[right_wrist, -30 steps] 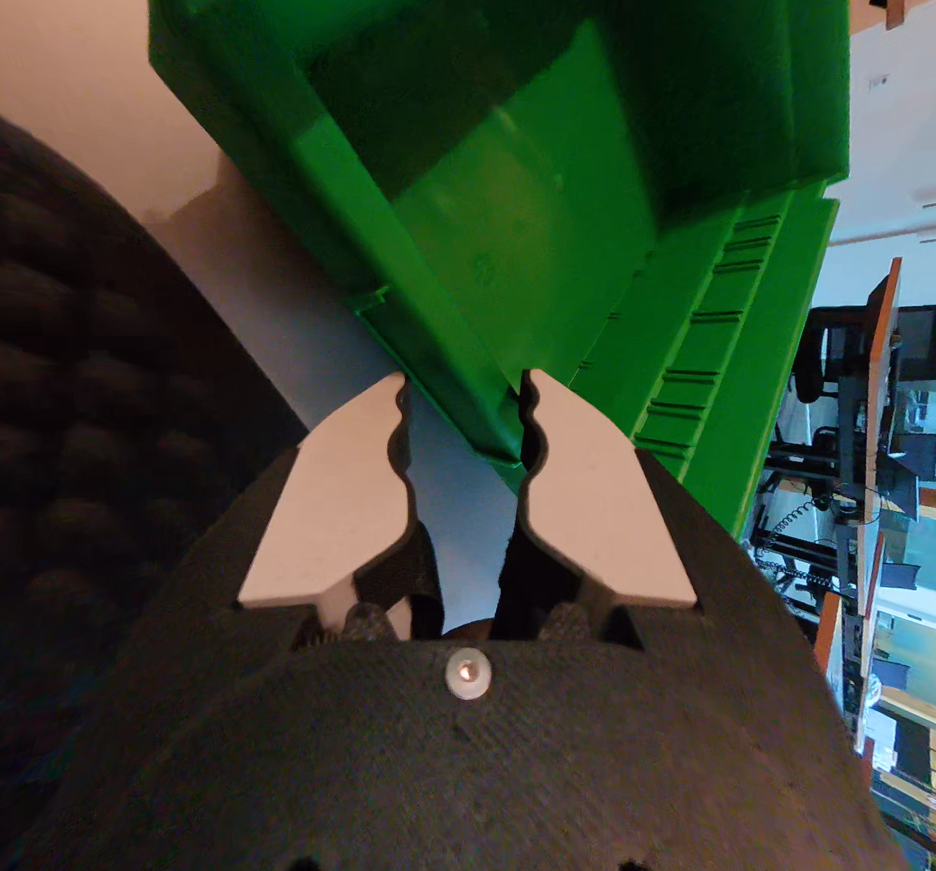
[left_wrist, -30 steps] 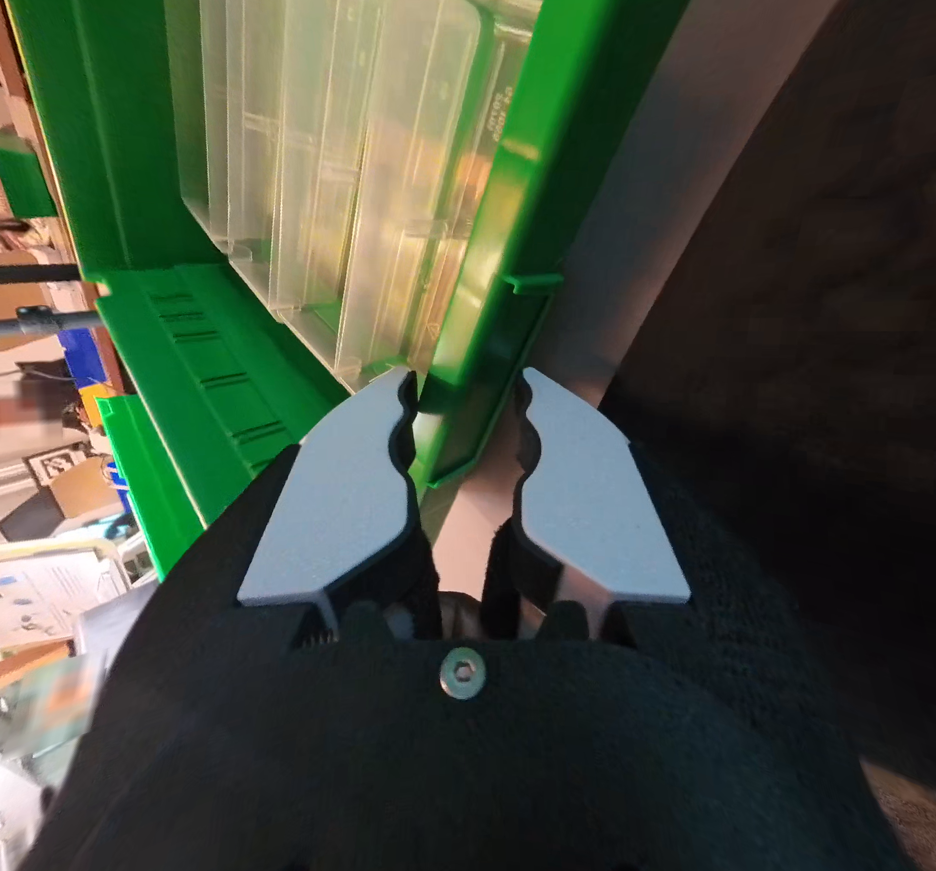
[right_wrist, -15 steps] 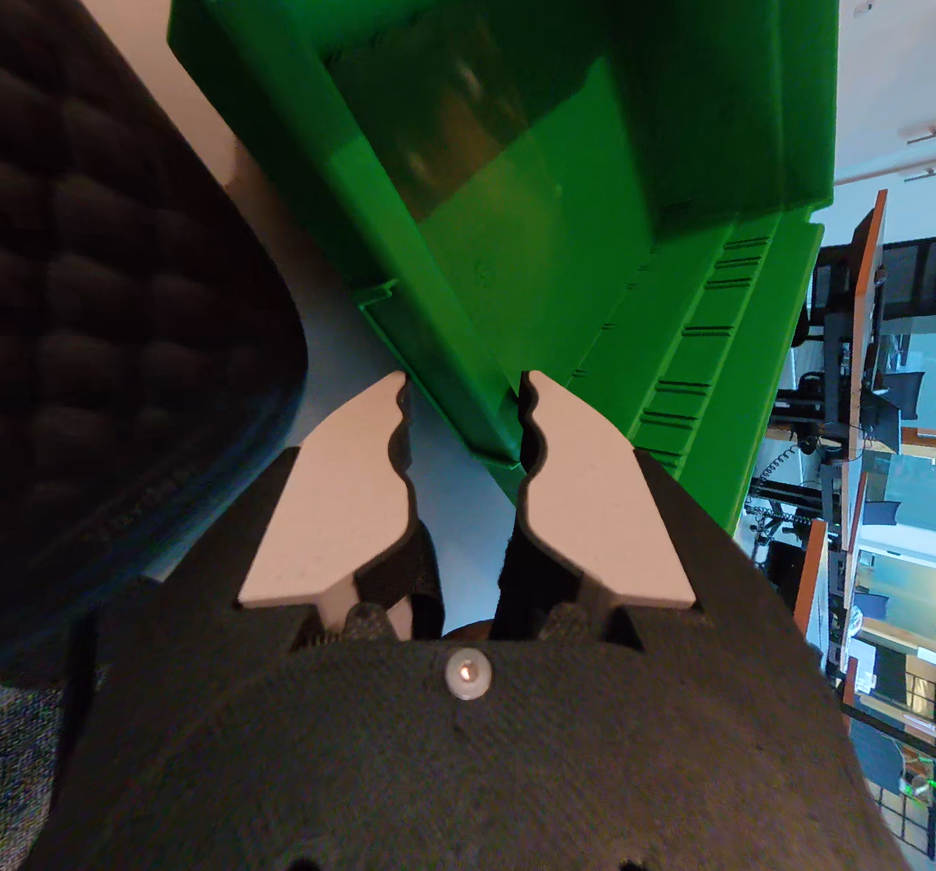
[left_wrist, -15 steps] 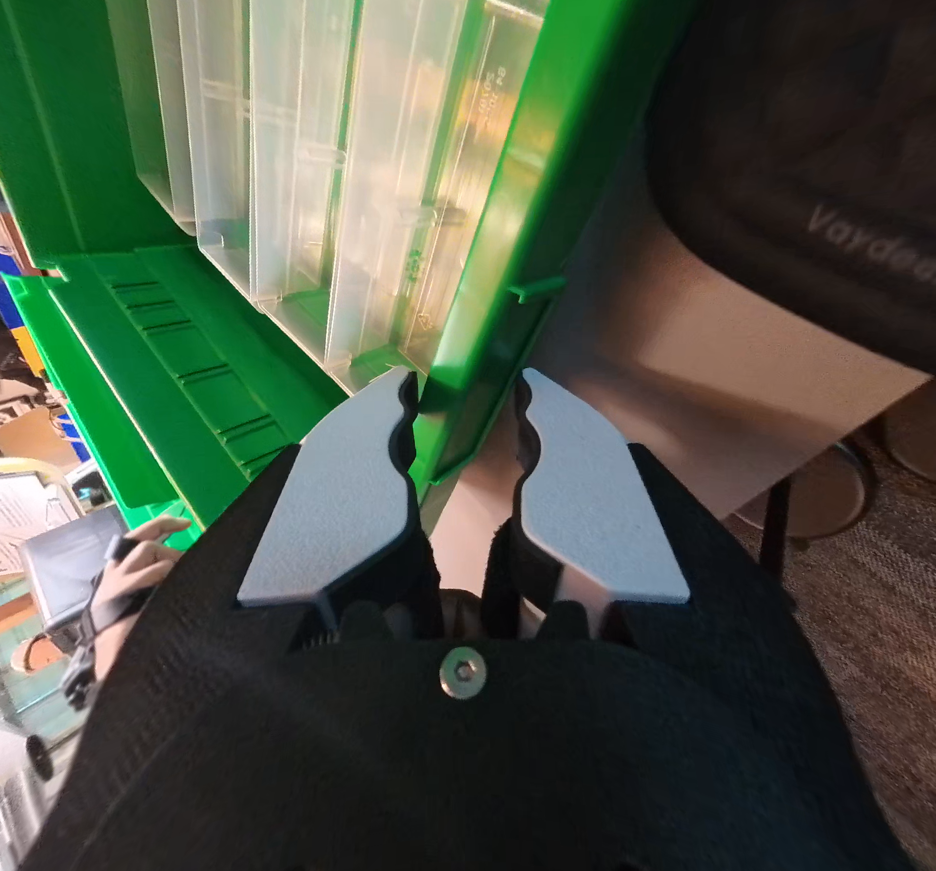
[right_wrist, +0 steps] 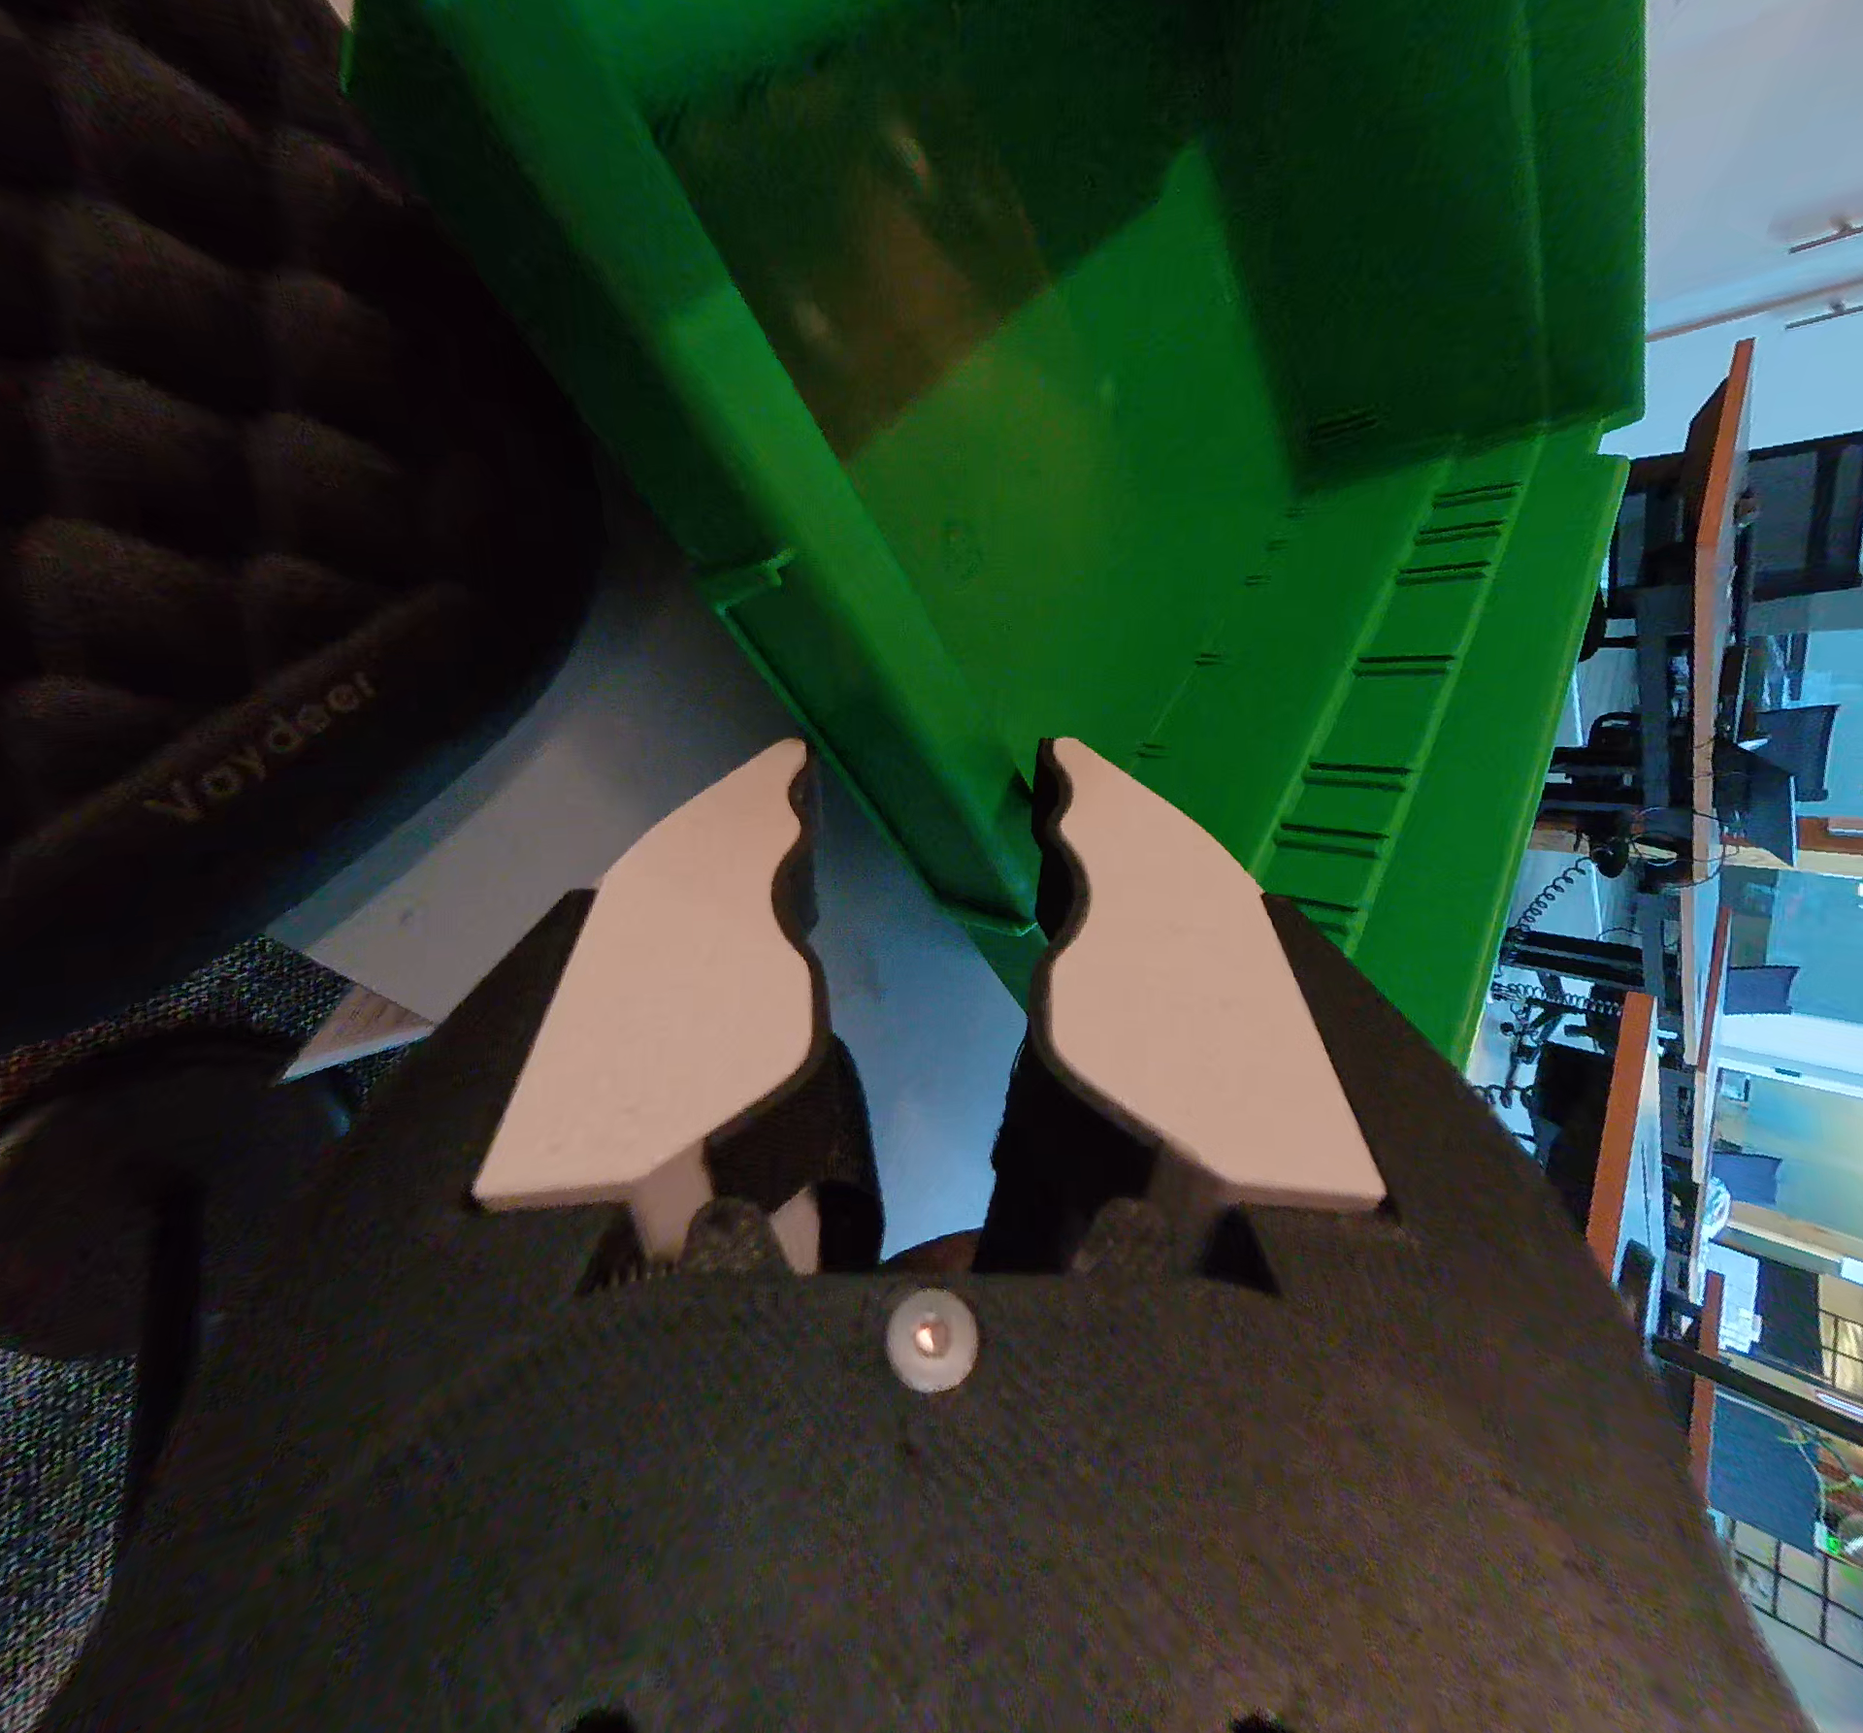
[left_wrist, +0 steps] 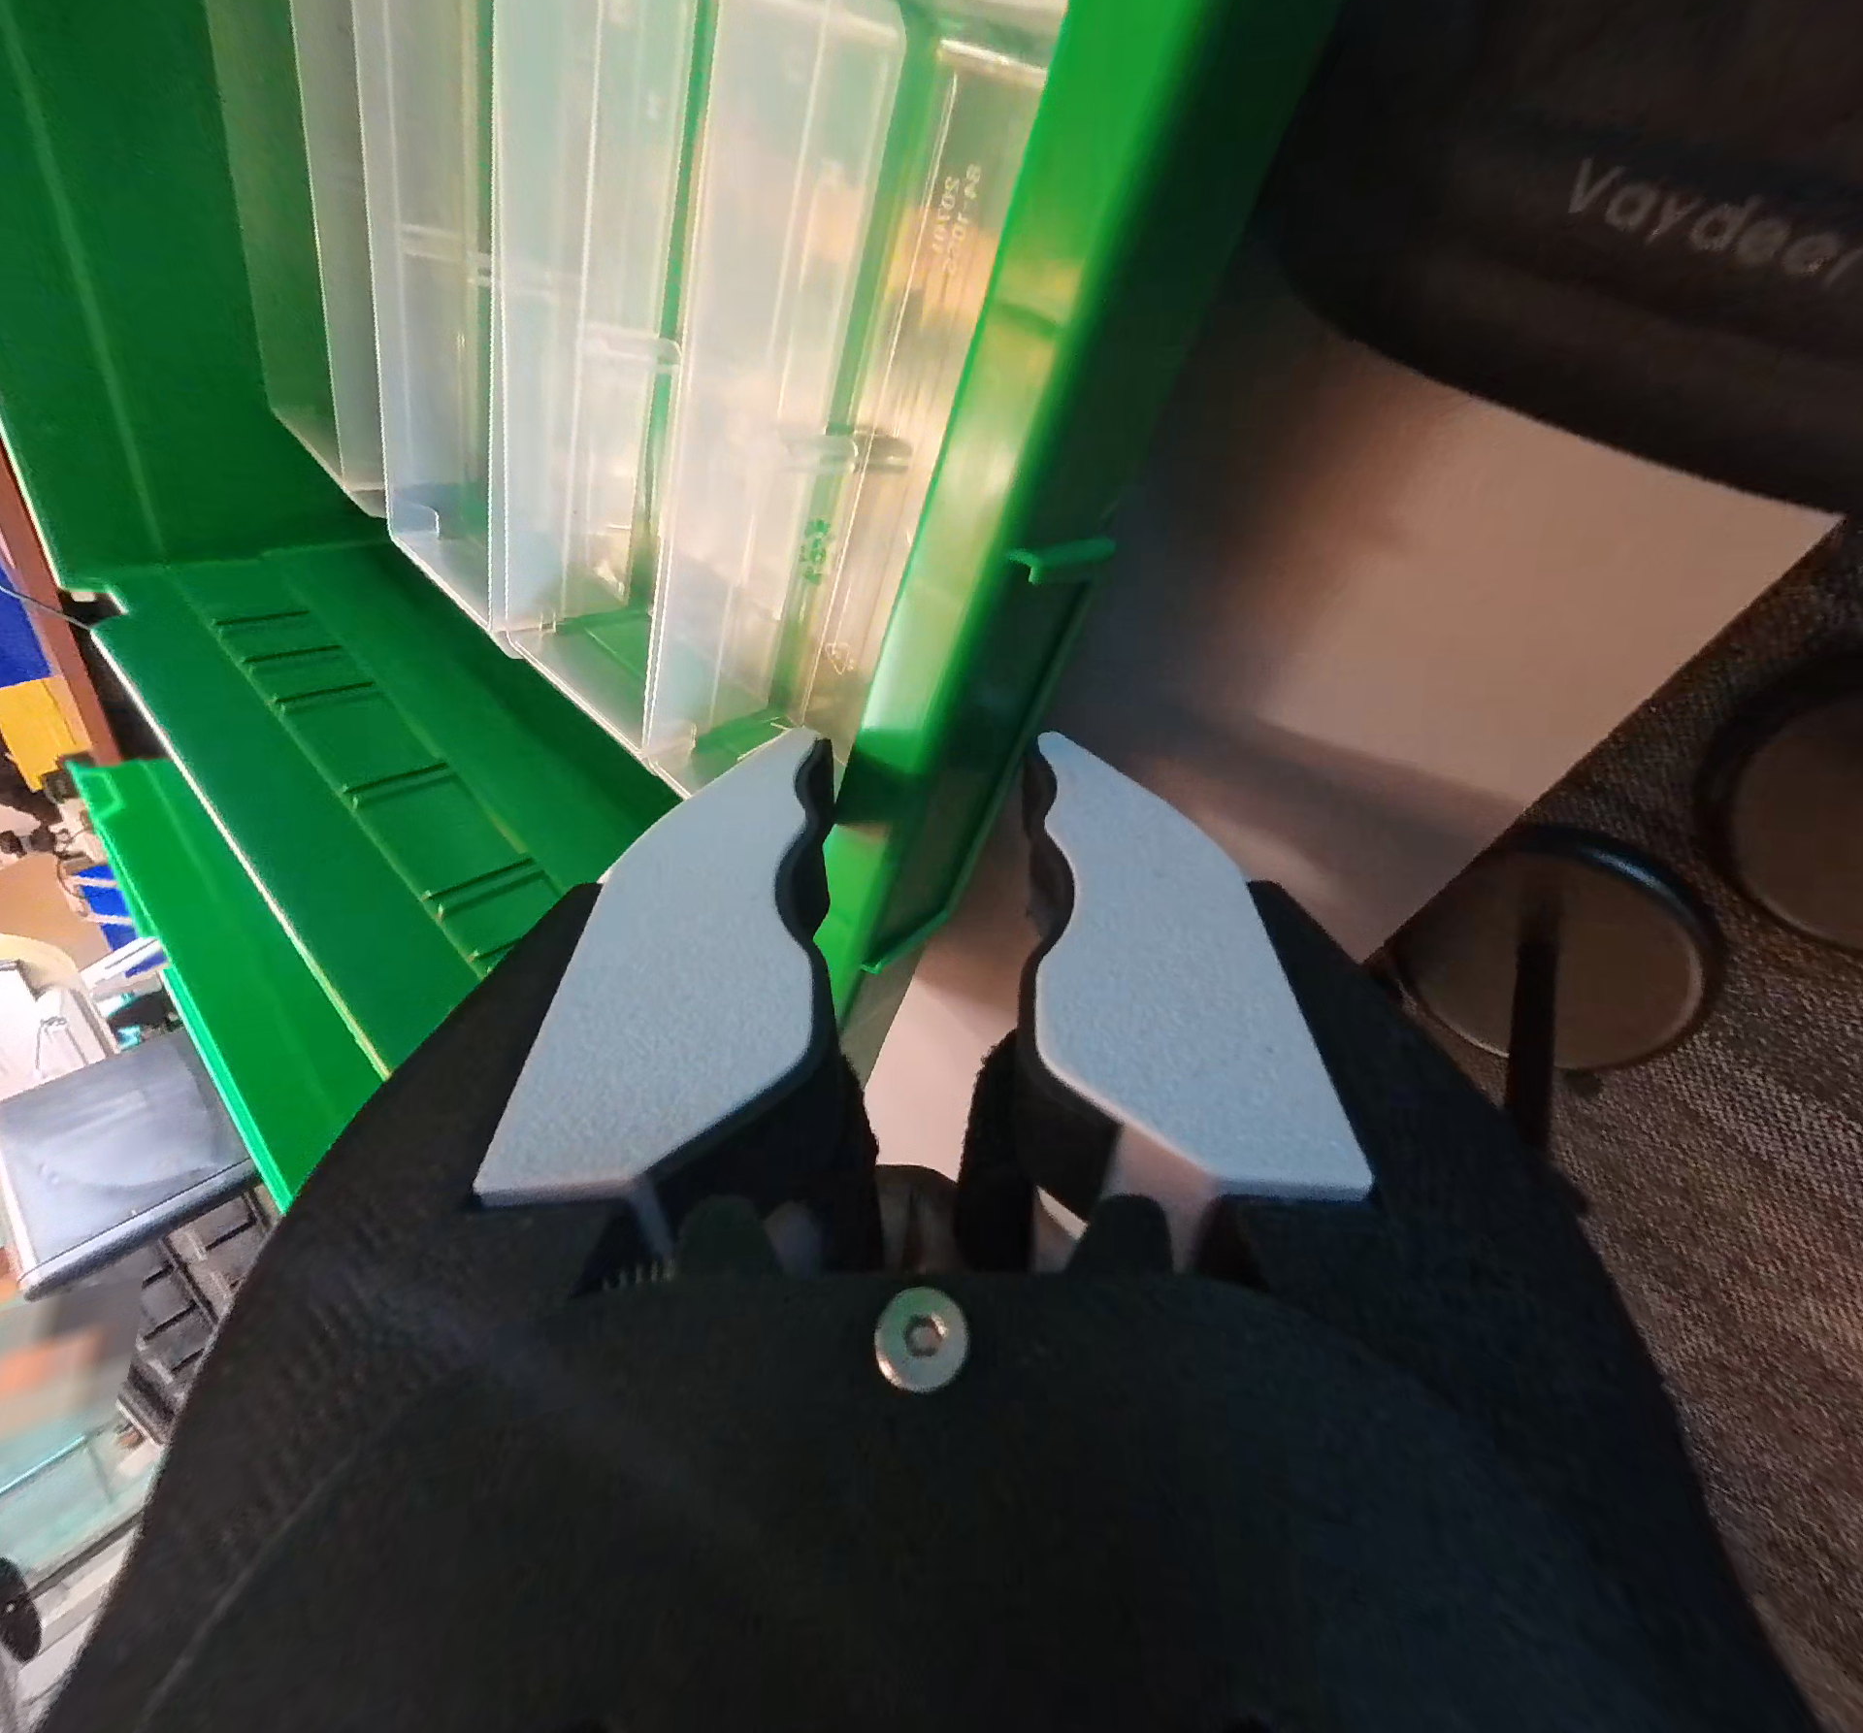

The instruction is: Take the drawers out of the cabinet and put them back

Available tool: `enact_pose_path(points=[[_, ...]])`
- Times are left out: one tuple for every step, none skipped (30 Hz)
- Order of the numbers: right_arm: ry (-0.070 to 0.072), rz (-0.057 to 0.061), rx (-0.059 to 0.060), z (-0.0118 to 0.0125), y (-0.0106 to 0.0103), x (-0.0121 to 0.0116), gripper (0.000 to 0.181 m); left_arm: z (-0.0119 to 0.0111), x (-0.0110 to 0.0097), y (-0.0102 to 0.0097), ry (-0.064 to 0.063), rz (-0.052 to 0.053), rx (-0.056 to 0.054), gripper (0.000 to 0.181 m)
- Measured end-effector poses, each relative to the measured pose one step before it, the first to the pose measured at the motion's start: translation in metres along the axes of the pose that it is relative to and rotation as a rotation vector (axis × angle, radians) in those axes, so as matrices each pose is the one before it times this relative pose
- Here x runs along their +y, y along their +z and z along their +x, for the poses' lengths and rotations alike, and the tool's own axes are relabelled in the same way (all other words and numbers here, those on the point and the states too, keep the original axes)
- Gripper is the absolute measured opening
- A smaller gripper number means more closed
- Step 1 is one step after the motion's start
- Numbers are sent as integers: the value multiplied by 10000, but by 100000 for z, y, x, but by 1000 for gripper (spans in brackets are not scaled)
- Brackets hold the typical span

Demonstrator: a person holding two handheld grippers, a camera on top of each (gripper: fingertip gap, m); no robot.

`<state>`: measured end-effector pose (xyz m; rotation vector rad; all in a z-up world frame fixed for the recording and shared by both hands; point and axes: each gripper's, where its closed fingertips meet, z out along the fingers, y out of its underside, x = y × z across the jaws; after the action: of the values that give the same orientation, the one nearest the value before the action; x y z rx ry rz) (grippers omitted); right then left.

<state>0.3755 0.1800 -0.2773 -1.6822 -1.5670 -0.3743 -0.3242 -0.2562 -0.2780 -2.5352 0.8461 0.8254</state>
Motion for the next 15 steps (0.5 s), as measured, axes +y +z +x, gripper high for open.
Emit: enact_pose_path(points=[[0, 26, 18, 7, 5, -14, 41, -15, 122, -6, -29, 24, -13, 36], [70, 48, 4, -5, -9, -21, 41, -3, 41, -12, -72, 72, -17, 36], [201, 101, -69, -87, -51, -86, 48, 48, -101, -51, -289, 158, 31, 37], [426, 226, -219, -235, -189, -277, 55, 128, -322, -169, -622, 288, 184, 38], [614, 510, -297, -287, -423, -689, 62, 167, -803, -446, -707, 616, 301, 42], [720, 792, -279, -225, -718, -1149, 68, -11, -1533, -865, -549, 1092, 175, 45], [756, 1056, -205, -120, -988, -1621, 75, -326, -2049, -1170, -418, 1342, -48, 48], [798, 1279, -120, -36, -1128, -2085, 82, -469, -2425, -1308, -390, 1445, -140, 51], [774, 1487, 5, 94, -1139, -2521, 89, -674, -2706, -1266, -407, 1507, -285, 55], [694, 1671, 99, 164, -1028, -2884, 96, -901, -2817, -1087, -434, 1530, -480, 58], [603, 1806, 164, 192, -766, -3082, 100, -1169, -2646, -822, -452, 1413, -714, 61], [499, 1887, 227, 213, -448, -3126, 101, -1156, -2329, -545, -444, 1241, -747, 64], [379, 1923, 324, 202, -160, -2994, 104, -989, -2029, -333, -431, 1120, -697, 73], [260, 1392, 92, -297, 93, -2244, 106, -830, -1754, -157, -418, 1039, -634, 83], [307, 678, 68, -399, 372, -1154, 109, -654, -1441, -42, -434, 920, -538, 91]])
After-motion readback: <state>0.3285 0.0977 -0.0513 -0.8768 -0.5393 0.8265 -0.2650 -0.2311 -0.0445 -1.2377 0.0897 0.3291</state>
